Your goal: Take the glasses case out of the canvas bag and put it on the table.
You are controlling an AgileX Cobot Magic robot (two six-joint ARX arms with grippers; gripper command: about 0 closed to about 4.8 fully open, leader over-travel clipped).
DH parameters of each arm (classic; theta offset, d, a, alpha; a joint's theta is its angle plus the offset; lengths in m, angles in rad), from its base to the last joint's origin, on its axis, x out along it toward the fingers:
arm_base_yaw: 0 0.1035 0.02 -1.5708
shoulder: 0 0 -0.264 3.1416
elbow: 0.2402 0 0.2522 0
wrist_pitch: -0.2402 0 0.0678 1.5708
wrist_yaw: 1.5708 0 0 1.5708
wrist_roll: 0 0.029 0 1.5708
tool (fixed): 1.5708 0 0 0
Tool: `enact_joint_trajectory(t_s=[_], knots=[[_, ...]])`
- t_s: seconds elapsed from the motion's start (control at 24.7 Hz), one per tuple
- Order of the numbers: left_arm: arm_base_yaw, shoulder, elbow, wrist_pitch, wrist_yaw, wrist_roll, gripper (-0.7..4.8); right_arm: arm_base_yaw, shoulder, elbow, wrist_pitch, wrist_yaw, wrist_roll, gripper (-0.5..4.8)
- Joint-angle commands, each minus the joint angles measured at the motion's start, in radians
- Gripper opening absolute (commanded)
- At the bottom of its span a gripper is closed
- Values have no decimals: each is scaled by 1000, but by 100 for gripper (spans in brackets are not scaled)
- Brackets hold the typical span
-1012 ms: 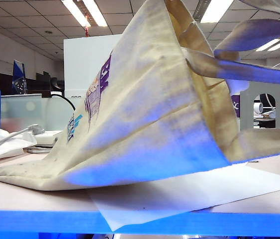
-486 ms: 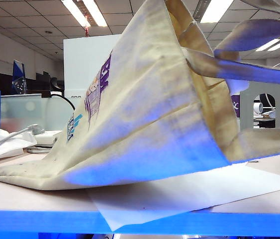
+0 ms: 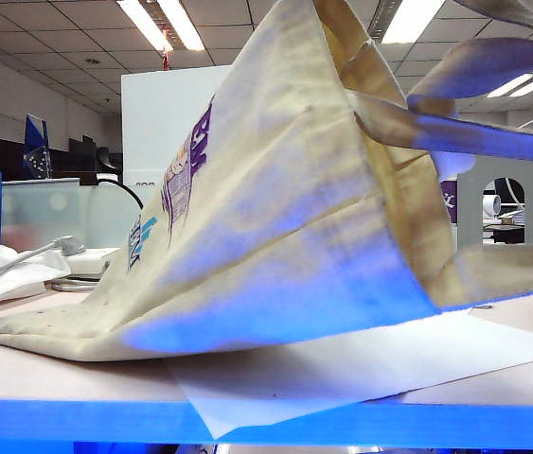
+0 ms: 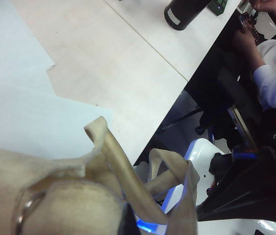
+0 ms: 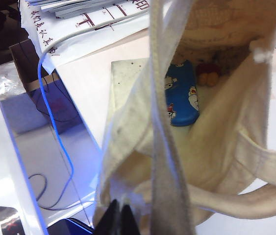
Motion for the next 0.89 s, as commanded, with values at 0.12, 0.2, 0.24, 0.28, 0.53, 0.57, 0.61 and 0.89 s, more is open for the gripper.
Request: enact_joint_trajectory(t_s=[0.12,0.2,0.24,0.28,0.53,0.57,0.61,0.89], knots=[[-1,-11,4,16,12,5,-5,0,-21,24,15,1,3,142],[0,-11,4,16,11,5,-5,-1,-28,40,13,3,3,181],[0,-11,4,16,11,5,-5,-1,-33,44,11,16,3,181],[0,-11,4,16,11,5,-5,-1,-34,48,11,37,2,181],[-1,-11,4,13,26,8,-5,-1,-43,45,-13,87,-5,181],[-2,-11,4,12,37,8,-5,-1,-35,41,-16,87,-14,182],[-2,-11,4,12,52,8,-5,-1,-27,36,-19,91,-29,187],[-2,-11,4,13,68,8,-5,0,48,14,-12,99,-69,137]])
